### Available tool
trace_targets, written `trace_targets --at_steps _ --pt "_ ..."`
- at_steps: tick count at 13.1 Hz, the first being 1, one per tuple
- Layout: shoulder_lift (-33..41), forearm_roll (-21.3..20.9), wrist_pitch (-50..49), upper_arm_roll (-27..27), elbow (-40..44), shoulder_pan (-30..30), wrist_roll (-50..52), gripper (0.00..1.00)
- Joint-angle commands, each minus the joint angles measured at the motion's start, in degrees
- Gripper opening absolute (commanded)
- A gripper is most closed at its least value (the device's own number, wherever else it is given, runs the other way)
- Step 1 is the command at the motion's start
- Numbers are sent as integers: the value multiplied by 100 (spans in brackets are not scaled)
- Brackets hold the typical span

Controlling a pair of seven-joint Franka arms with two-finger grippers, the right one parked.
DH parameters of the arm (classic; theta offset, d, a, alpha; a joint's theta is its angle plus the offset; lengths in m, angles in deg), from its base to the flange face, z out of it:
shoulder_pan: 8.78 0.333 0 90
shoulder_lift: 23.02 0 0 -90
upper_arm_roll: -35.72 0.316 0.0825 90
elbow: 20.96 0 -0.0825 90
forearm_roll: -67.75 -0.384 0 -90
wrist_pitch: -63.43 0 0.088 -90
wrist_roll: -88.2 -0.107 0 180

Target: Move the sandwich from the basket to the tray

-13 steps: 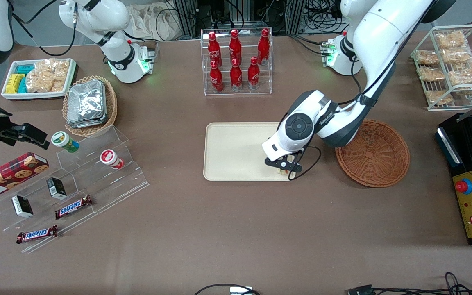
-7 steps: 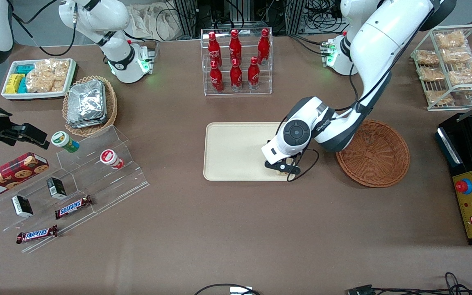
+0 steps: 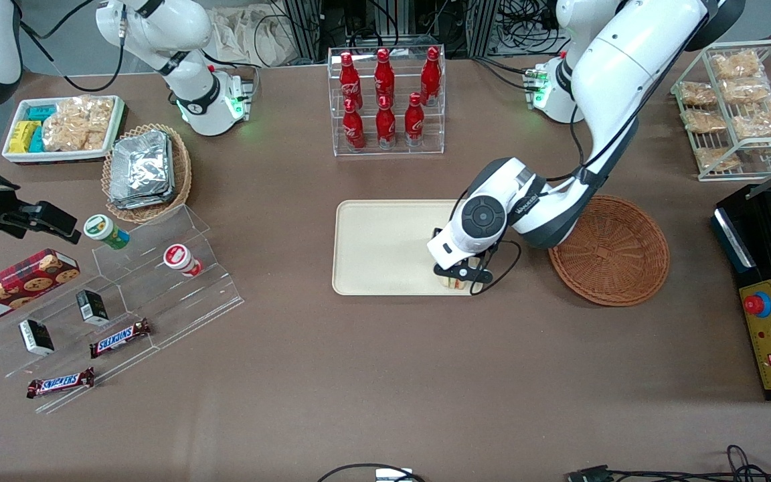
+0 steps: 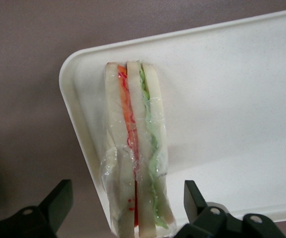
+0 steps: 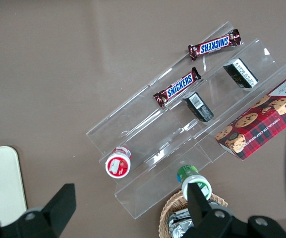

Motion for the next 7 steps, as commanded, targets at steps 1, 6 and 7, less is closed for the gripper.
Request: trace_targets --at_steps 1,6,7 --pt "150 -25 -249 -109 38 77 112 100" --pt "876 572 -1274 -136 477 103 103 100" --pt "1219 590 -1617 -101 617 103 16 100"
